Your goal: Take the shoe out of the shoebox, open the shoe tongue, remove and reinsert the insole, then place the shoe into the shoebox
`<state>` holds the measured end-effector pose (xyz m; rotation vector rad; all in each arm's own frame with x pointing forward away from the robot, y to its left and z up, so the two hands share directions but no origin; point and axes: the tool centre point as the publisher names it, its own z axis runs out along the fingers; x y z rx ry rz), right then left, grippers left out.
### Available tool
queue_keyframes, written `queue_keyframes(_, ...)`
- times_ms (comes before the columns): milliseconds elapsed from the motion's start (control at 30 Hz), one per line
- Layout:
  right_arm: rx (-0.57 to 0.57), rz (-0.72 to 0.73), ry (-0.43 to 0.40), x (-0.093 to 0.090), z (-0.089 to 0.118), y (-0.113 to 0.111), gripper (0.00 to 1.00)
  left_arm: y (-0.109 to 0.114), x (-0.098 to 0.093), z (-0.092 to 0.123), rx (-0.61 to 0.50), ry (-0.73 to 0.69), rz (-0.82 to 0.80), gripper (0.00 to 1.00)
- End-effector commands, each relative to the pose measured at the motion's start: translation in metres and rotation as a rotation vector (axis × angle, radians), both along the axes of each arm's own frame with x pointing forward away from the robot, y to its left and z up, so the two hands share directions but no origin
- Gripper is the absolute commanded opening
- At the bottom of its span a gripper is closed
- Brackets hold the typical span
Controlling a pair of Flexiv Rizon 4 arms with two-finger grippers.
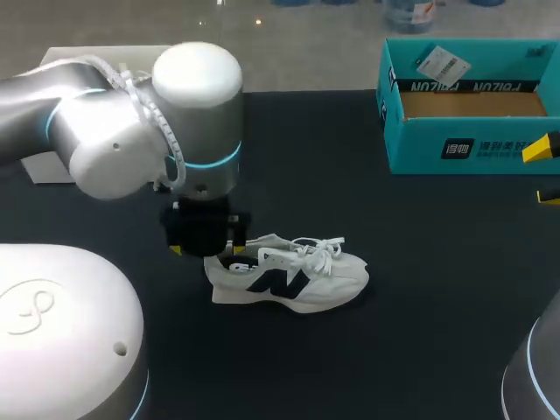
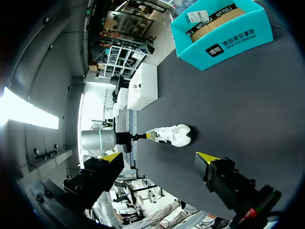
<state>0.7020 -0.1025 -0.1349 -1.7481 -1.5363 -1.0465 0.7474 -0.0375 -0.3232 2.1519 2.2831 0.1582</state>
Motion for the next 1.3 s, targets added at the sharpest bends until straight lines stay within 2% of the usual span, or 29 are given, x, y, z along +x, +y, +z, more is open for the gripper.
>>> queue_keyframes(33, -0.002, -0.003, 0.000, -0.001, 0.000, 0.000, 1.00, 0.020, 0.007, 0.024, -0.181, 0.139, 0.140, 1.00)
queue_keyframes(133, -0.002, -0.003, 0.000, -0.001, 0.000, 0.000, 1.00, 0.027, 0.014, 0.029, -0.290, 0.249, 0.238, 1.00)
queue_keyframes(267, -0.002, -0.003, 0.000, -0.001, 0.000, 0.000, 1.00, 0.032, 0.015, 0.032, -0.393, 0.325, 0.369, 1.00)
queue_keyframes(1000, -0.002, -0.003, 0.000, -0.001, 0.000, 0.000, 1.00, 0.032, 0.015, 0.032, -0.393, 0.325, 0.369, 1.00)
queue_keyframes(1100, -0.002, -0.003, 0.000, -0.001, 0.000, 0.000, 1.00, 0.023, 0.024, 0.041, -0.408, 0.475, 0.737, 1.00)
queue_keyframes(1167, -0.002, -0.003, 0.000, -0.001, 0.000, 0.000, 1.00, 0.020, 0.028, 0.043, -0.487, 0.457, 0.886, 1.00)
queue_keyframes(1300, -0.002, -0.003, 0.000, -0.001, 0.000, 0.000, 1.00, 0.022, 0.037, 0.052, -0.580, 0.623, 1.241, 1.00)
